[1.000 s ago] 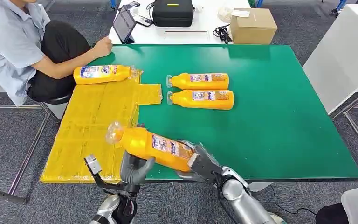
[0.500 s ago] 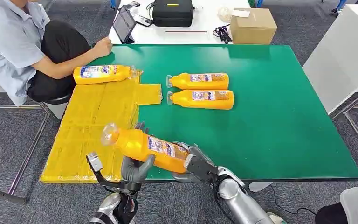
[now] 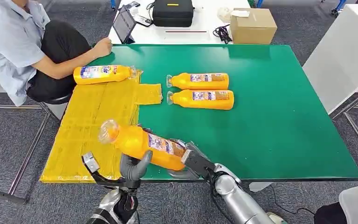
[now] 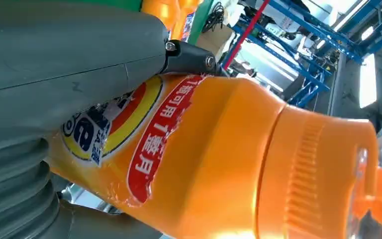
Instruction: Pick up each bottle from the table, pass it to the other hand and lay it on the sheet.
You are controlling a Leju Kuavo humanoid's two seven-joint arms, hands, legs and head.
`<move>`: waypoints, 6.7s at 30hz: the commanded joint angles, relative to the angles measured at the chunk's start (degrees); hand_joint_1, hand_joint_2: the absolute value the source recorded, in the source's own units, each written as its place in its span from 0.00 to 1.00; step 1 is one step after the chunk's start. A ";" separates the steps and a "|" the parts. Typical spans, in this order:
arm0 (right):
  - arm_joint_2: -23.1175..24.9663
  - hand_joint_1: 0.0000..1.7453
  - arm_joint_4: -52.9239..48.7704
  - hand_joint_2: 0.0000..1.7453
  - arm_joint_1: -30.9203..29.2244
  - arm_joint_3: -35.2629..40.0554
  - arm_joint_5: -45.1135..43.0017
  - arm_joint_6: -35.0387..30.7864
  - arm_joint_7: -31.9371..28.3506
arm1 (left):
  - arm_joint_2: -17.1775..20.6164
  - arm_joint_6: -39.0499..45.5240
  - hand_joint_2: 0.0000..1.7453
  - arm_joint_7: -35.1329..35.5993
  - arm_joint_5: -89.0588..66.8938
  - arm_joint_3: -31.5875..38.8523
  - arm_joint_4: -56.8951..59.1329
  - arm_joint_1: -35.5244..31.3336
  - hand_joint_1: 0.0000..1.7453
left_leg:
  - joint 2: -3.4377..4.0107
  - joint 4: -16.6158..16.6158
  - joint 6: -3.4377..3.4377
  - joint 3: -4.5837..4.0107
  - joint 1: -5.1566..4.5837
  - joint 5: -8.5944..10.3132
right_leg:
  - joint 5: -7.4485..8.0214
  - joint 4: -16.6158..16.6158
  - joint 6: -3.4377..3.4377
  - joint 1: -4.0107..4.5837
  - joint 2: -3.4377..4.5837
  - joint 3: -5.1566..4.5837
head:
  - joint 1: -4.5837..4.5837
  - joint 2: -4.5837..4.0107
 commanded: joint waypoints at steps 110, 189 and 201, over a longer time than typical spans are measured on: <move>2.00 0.00 4.33 1.00 1.65 -11.91 9.95 -11.53 -0.58 | 6.58 21.76 1.00 35.79 -106.19 10.43 37.58 -23.25 0.01 | 0.02 -0.12 -0.05 0.94 0.01 0.10 | 0.03 -0.04 -0.12 0.00 0.12 0.94 | 0.00 0.00; 3.50 0.00 -8.98 1.00 11.08 -18.12 5.24 -19.29 -5.06 | 1.92 55.62 1.00 9.56 -66.15 -11.00 -3.93 -5.59 0.00 | -0.24 -0.01 -0.04 -0.11 -0.01 0.05 | -0.05 0.03 -0.08 -0.01 -0.13 -0.06 | -0.02 0.00; 8.29 0.00 -16.65 1.00 13.54 -11.82 5.39 -24.89 -2.77 | 8.05 47.93 1.00 5.04 -53.76 -6.54 -31.36 10.36 0.00 | 0.04 0.01 -0.18 -0.10 0.18 -0.09 | -0.10 0.05 -0.19 0.18 0.11 -0.15 | -0.02 0.00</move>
